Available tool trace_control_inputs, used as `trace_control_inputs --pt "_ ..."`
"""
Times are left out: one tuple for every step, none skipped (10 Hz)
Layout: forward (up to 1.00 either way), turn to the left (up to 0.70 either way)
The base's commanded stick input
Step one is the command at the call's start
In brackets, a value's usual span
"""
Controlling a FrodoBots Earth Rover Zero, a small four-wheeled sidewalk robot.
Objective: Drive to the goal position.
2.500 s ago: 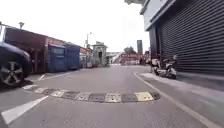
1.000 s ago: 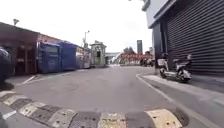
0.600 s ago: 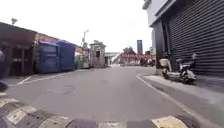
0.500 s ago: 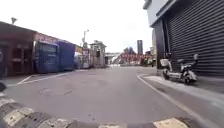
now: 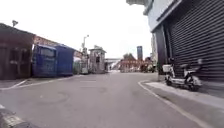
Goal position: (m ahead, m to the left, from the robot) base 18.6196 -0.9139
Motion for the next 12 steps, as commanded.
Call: trace_control_inputs --pt "0.45 0.00" --pt "0.45 0.00" --pt "0.45 0.00" --pt "0.45 0.00" --pt "0.45 0.00" --pt "0.45 0.00" --pt "0.45 0.00" --pt "0.45 0.00" --pt "0.45 0.00" --pt "0.45 0.00" --pt "0.45 0.00" --pt "0.45 0.00"
